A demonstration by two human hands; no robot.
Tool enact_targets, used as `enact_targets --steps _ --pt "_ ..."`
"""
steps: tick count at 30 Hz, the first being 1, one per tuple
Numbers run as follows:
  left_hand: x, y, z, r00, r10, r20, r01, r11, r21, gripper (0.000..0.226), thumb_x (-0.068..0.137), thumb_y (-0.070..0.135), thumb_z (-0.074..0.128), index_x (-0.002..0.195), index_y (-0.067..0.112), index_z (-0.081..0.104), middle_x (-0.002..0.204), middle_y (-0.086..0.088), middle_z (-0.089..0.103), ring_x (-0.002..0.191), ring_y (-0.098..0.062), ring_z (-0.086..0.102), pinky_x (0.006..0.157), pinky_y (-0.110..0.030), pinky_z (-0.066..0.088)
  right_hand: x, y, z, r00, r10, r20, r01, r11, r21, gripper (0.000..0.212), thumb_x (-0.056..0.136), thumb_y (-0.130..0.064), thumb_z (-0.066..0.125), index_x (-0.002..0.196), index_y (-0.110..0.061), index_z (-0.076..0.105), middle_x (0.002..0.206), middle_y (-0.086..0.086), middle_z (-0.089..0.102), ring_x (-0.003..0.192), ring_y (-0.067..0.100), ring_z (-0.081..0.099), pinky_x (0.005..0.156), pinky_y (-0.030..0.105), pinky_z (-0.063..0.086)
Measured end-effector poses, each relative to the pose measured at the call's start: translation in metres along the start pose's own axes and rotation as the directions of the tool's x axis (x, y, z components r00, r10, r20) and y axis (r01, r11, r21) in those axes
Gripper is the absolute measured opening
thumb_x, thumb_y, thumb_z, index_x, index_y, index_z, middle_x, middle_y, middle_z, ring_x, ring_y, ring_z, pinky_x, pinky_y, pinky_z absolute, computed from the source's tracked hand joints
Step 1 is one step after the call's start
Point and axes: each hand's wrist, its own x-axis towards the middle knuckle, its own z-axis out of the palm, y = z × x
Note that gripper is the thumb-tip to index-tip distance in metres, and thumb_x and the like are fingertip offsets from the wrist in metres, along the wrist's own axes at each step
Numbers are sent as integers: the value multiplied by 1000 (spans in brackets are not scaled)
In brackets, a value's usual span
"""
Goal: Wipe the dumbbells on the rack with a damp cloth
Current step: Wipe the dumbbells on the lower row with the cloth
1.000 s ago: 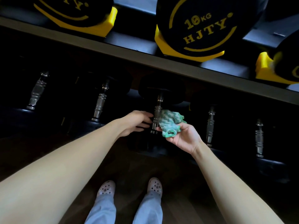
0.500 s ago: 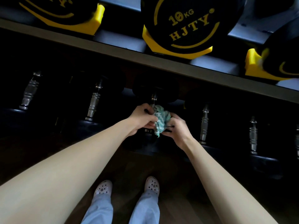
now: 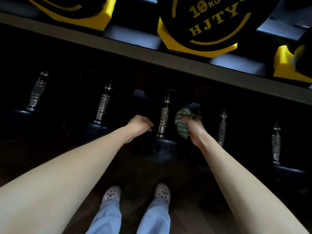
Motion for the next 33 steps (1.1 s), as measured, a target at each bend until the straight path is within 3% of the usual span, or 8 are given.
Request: enact_targets --steps 4,8,12,17,21,27,30,33 --pt "4 -1 -7 995 -22 96 26 999 -47 14 93 10 49 101 6 60 86 -9 66 89 -17 63 74 -22 44 29 -3 24 995 -47 -85 37 993 -110 22 92 -9 52 77 -21 42 73 1 51 54 9 51 37 21 43" --pt "10 4 -12 987 -35 156 42 998 -39 17 95 14 47 108 6 54 94 -9 65 84 -13 65 69 -18 43 55 0 46 967 -135 -218 63 949 -308 17 90 -22 58 105 -15 56 105 17 62 80 27 58 70 36 52" --pt "12 1 -13 981 -40 188 51 998 -49 15 95 11 44 105 7 55 80 -2 63 74 -6 63 64 -14 40 40 -6 54 994 -111 -23 83 852 -517 42 96 -15 45 136 -10 37 117 9 53 94 19 47 66 24 41" --pt "8 3 -11 986 -55 158 65 996 -60 18 96 9 43 112 7 52 83 -2 62 74 -5 61 65 -14 40 -4 -5 36 972 84 217 92 718 -690 47 94 -5 47 140 -11 38 137 10 47 126 25 44 97 26 36" --pt "5 0 -10 993 -61 102 65 997 -39 39 91 1 46 130 3 45 110 -13 64 98 -15 63 75 -20 47 -17 -8 28 954 160 254 66 713 -698 45 92 -5 52 136 -12 45 130 2 52 121 21 48 92 23 37" --pt "1 -6 -12 995 -96 17 97 982 -161 52 82 -8 58 131 3 44 112 -11 57 100 -19 56 73 -21 52 -29 -20 25 956 137 260 117 635 -764 56 91 -13 56 143 -11 37 143 10 44 128 23 44 92 19 35" --pt "-5 -8 -11 995 -90 -53 84 991 -103 51 81 -5 60 129 6 46 121 -15 56 112 -28 54 95 -36 49 -42 -31 40 936 137 325 226 473 -851 47 87 -20 58 133 -21 51 126 7 58 112 22 56 92 28 46" --pt "-11 -11 -14 988 -130 -86 120 986 -118 47 83 -4 60 128 5 47 122 -20 56 113 -32 54 93 -37 48 -49 -38 47 920 184 346 251 401 -881 49 81 -13 54 129 -25 55 94 2 64 81 16 60 64 23 48"
